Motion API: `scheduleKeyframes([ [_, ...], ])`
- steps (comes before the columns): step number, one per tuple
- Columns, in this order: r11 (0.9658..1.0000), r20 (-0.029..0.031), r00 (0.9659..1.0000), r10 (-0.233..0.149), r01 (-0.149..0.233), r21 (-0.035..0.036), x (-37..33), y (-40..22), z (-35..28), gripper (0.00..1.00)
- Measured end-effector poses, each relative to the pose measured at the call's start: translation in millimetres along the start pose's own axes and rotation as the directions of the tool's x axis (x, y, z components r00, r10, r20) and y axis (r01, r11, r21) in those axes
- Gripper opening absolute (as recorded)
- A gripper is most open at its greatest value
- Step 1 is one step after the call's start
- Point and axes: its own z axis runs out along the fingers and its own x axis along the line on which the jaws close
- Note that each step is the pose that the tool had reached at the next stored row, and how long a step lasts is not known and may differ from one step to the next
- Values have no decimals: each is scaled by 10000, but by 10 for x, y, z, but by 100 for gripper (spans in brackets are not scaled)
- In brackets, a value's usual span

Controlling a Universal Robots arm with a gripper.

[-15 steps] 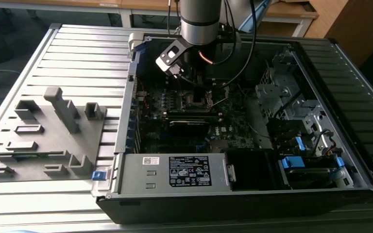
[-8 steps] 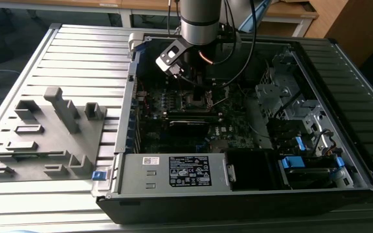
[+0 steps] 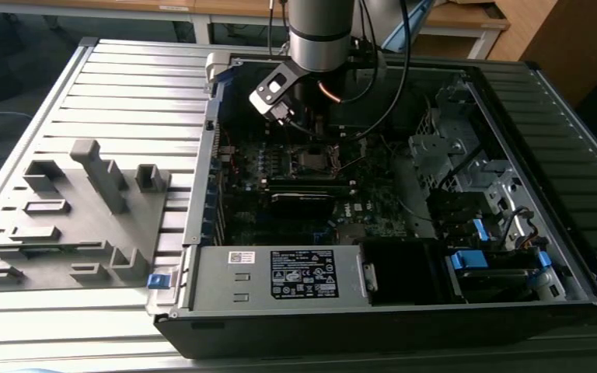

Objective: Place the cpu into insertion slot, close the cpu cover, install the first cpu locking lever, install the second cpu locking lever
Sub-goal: 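Place the cpu into insertion slot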

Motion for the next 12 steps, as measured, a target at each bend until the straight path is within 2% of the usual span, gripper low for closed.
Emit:
scheduleKeyframes([
  [1,10000,1,10000,0,0,0,0,0,-1,18],
  [2,10000,1,10000,0,0,0,0,0,-1,18],
  [3,10000,0,10000,0,0,0,0,0,-1,12],
  [4,10000,1,10000,0,0,0,0,0,-1,11],
  [10,10000,1,10000,0,0,0,0,0,-2,11],
  [11,10000,1,10000,-1,1,20,0,1,-3,11],
  [12,9999,2,10000,0,0,109,0,2,-2,11],
])
